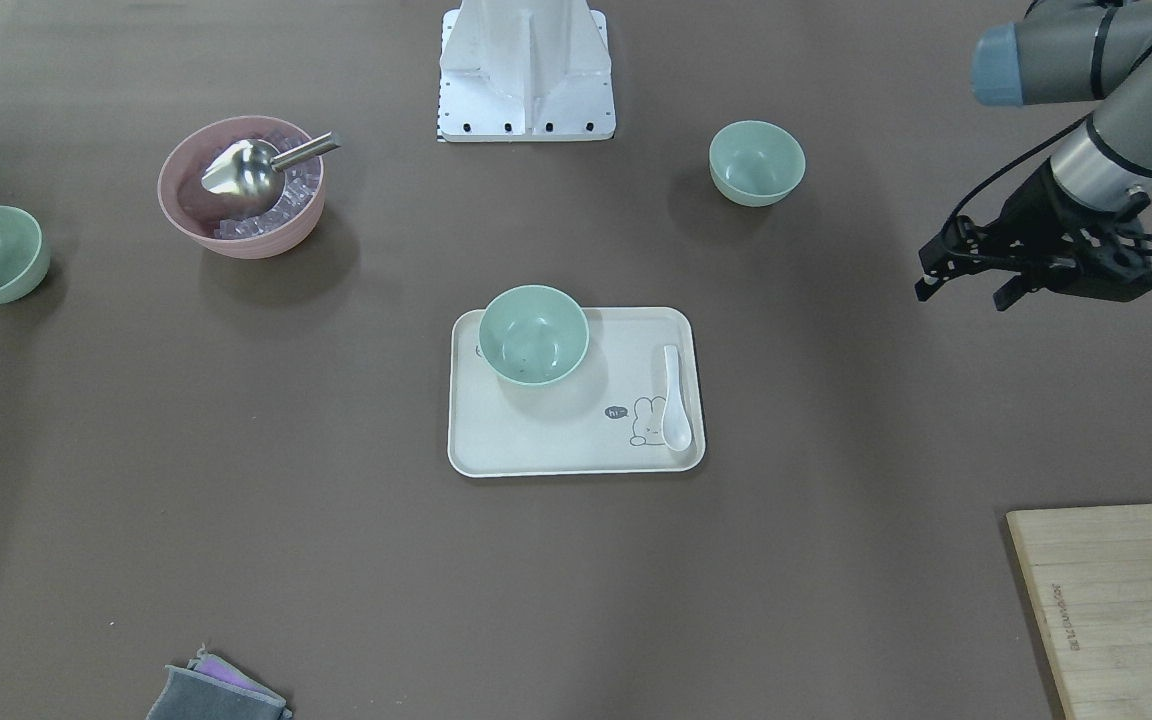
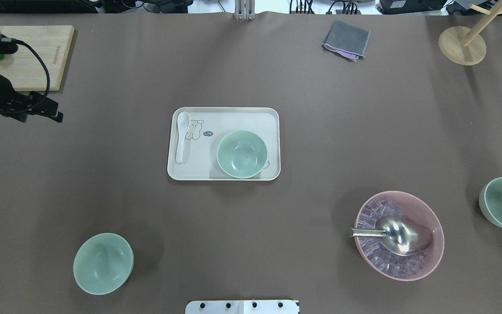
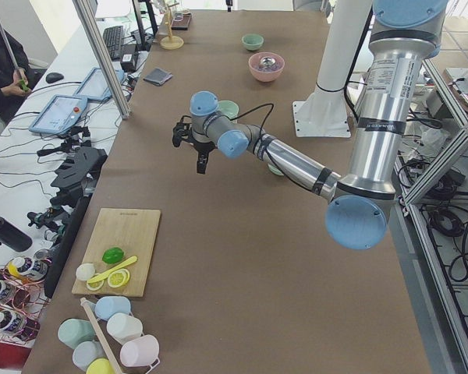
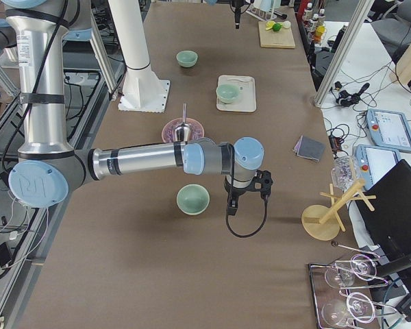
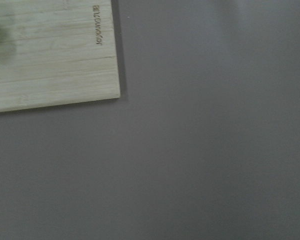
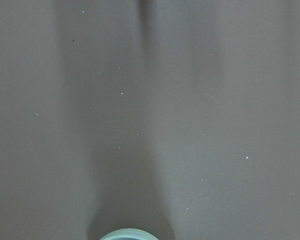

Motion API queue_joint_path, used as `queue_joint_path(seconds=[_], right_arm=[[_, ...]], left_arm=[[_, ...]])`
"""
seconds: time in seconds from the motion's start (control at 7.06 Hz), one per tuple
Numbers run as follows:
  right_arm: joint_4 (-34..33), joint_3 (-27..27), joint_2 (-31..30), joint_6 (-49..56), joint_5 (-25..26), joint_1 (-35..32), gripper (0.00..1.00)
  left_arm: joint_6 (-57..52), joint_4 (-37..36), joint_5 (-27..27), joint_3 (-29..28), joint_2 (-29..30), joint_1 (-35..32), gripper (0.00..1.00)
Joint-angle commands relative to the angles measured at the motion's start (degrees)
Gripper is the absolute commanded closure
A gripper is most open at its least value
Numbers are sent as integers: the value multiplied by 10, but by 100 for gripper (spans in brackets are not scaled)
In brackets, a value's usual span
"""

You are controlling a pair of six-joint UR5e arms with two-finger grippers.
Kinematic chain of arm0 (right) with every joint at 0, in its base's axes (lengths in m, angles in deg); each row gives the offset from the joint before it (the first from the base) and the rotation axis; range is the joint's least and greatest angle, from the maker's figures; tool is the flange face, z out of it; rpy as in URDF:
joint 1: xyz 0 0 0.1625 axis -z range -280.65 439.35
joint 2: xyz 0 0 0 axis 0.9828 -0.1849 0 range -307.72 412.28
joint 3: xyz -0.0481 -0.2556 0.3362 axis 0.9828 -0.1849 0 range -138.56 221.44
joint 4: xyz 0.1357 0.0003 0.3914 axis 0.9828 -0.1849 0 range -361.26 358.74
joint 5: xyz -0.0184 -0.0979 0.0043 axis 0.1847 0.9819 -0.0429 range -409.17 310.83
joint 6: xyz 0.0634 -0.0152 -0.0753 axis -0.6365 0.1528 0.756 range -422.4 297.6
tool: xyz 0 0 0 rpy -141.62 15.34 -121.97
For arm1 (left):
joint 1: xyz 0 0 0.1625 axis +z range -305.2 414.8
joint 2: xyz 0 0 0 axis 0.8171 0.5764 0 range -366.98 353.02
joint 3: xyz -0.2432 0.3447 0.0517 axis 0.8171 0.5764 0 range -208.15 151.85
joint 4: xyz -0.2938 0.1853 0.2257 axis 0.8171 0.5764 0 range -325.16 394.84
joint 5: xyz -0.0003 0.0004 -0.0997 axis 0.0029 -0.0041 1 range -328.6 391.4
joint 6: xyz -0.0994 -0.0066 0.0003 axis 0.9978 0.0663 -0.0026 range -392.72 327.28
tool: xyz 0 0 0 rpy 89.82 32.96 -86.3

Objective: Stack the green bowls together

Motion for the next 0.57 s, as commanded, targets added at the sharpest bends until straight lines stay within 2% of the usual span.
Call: queue_joint_path(seconds=[0.0,0.14,0.28,0.43], right_arm=[[1,4,0,2,0,9,0],[1,5,1,1,1,13,0],[1,4,0,0,1,14,0],[0,4,-1,-2,1,15,0]], left_arm=[[128,1,-11,67,-26,90,3],[167,1,-55,99,-52,141,3],[198,1,-90,109,-68,187,9],[200,2,-98,131,-102,209,10]])
